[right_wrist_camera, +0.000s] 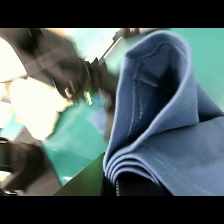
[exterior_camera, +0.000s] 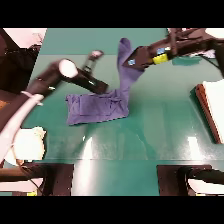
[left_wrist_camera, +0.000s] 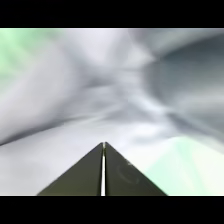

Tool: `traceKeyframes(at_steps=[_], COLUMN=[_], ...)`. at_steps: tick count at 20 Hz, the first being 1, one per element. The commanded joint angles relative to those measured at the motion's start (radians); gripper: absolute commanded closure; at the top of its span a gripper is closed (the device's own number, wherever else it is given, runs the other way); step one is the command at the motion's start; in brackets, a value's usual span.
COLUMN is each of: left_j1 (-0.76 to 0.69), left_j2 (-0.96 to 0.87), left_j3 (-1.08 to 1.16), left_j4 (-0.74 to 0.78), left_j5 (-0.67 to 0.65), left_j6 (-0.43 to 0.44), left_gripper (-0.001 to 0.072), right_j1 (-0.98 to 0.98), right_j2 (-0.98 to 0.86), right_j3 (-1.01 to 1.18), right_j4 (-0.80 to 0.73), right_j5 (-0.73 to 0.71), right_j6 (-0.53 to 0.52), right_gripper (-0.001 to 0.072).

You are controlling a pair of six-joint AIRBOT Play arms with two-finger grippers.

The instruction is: Fold the shirts.

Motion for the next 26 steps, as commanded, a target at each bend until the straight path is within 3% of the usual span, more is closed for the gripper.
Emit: traceKeyframes(at_steps=[1, 5, 6, 7, 8, 9, 10, 11, 13, 16, 20, 21, 22, 23, 26], left_j1=[0.208, 0.409, 0.444, 0.470, 0.490, 0.501, 0.502, 0.502, 0.502, 0.502, 0.502, 0.502, 0.502, 0.502, 0.499], left_j2=[0.169, 0.303, 0.322, 0.333, 0.339, 0.340, 0.340, 0.340, 0.340, 0.340, 0.340, 0.340, 0.340, 0.340, 0.340], left_j3=[0.001, 0.001, 0.001, 0.001, 0.002, 0.002, 0.002, 0.002, 0.002, 0.002, 0.002, 0.002, 0.002, 0.002, 0.002], left_j4=[0.118, 0.139, 0.139, 0.138, 0.138, 0.138, 0.139, 0.138, 0.129, 0.128, 0.128, 0.127, 0.127, 0.123, 0.100], left_j5=[-0.061, -0.069, -0.072, -0.076, -0.085, -0.097, -0.110, -0.118, -0.120, -0.156, -0.187, -0.187, -0.186, -0.183, -0.163], left_j6=[-0.002, 0.005, 0.005, 0.005, 0.005, 0.005, 0.006, 0.006, 0.005, 0.006, 0.006, 0.006, 0.006, 0.006, 0.006], left_gripper=[0.0680, 0.0680, 0.0680, 0.0680, 0.0680, 0.0680, 0.0680, 0.0680, 0.0680, 0.0680, 0.0680, 0.0680, 0.0680, 0.0680, 0.0680], right_j1=[0.101, 0.276, 0.319, 0.354, 0.384, 0.401, 0.404, 0.395, 0.340, 0.211, 0.002, -0.049, -0.100, -0.142, -0.221], right_j2=[-0.092, -0.255, -0.298, -0.336, -0.373, -0.400, -0.418, -0.422, -0.404, -0.344, -0.201, -0.169, -0.144, -0.136, -0.187], right_j3=[0.001, 0.001, 0.001, 0.002, 0.002, 0.002, 0.002, 0.002, 0.000, -0.049, -0.312, -0.386, -0.461, -0.514, -0.577], right_j4=[0.136, 0.179, 0.179, 0.179, 0.179, 0.179, 0.188, 0.198, 0.143, -0.001, -0.068, -0.068, -0.066, -0.064, -0.013], right_j5=[-0.104, -0.253, -0.298, -0.334, -0.365, -0.386, -0.386, -0.364, -0.270, -0.092, -0.056, -0.068, -0.089, -0.114, -0.119], right_j6=[-0.087, -0.166, -0.178, -0.187, -0.188, -0.188, -0.187, -0.187, -0.186, -0.159, -0.135, -0.135, -0.135, -0.135, -0.139], right_gripper=[0.0694, 0.0680, 0.0622, 0.0609, 0.0505, 0.0225, 0.0091, 0.0103, 0.0288, 0.0290, 0.0289, 0.0282, 0.0181, 0.0018, 0.0004])
